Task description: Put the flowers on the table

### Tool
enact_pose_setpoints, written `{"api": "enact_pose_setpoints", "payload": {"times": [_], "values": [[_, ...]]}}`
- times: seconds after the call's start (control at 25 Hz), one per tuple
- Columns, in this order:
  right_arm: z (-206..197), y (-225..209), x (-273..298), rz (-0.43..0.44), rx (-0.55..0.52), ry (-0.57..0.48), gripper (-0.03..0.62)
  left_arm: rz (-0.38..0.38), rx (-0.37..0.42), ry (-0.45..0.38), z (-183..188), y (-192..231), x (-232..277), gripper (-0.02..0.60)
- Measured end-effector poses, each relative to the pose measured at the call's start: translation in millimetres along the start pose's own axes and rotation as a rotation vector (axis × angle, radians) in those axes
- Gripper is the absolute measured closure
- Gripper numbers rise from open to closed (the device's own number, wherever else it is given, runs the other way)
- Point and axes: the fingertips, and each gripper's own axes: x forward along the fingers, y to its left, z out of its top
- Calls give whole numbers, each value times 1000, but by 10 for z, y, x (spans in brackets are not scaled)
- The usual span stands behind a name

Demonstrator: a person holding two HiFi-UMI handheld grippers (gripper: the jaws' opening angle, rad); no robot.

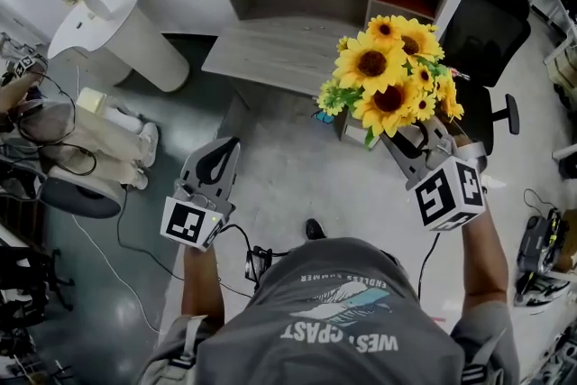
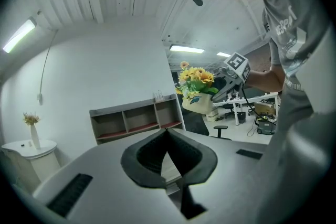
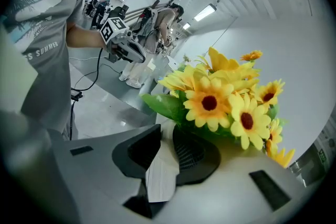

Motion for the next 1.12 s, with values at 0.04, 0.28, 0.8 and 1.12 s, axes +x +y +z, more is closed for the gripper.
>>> {"api": "enact_pose_setpoints", "payload": {"times": [0.04, 0.28, 0.8, 1.12], "values": [[-3, 1, -3, 1, 3, 2, 497, 0, -1, 0, 5, 1, -8, 568], [-49, 0, 36, -35, -2, 34, 497, -9, 6, -47, -48, 41, -34, 568], [184, 211, -579, -49, 15, 95, 497, -25, -13, -87, 408, -276, -781, 568], [170, 143, -372, 1, -9, 69, 497, 52, -16, -65, 459, -258, -990, 568]]}}
